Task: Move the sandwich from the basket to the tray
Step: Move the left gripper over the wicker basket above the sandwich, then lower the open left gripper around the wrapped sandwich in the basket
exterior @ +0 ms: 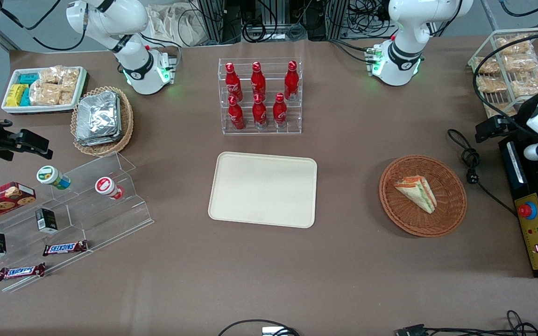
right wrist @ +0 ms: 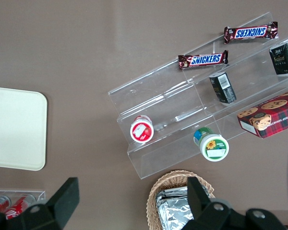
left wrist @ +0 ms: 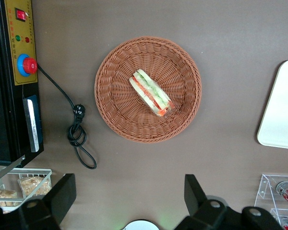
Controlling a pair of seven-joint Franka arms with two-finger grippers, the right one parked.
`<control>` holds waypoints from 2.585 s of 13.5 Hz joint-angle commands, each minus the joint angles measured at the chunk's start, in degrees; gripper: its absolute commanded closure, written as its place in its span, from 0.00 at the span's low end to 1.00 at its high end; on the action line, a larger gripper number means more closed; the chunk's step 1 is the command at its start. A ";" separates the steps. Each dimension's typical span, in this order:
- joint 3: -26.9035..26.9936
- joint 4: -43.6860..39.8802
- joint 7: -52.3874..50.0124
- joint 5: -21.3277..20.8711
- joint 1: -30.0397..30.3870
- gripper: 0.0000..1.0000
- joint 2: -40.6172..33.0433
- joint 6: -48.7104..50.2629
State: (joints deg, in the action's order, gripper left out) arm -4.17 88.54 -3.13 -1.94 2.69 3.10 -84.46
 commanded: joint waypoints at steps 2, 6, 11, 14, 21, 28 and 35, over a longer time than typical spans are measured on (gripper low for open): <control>-0.23 -1.80 -0.48 -0.44 0.12 0.00 0.77 1.31; -0.23 -1.53 -6.06 0.18 0.21 0.00 0.77 1.31; -0.40 -1.18 -28.04 1.23 -0.14 0.00 4.80 3.42; -0.41 -0.66 -35.97 4.66 -0.14 0.00 8.23 3.07; -0.40 11.02 -40.90 4.05 -0.40 0.00 10.35 -11.59; -0.49 23.59 -41.08 1.24 -0.49 0.00 11.40 -27.77; -0.49 24.84 -42.40 1.32 -0.67 0.00 16.23 -36.29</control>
State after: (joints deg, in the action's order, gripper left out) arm -4.56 113.53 -43.94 0.38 2.24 18.48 -118.68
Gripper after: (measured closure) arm 0.000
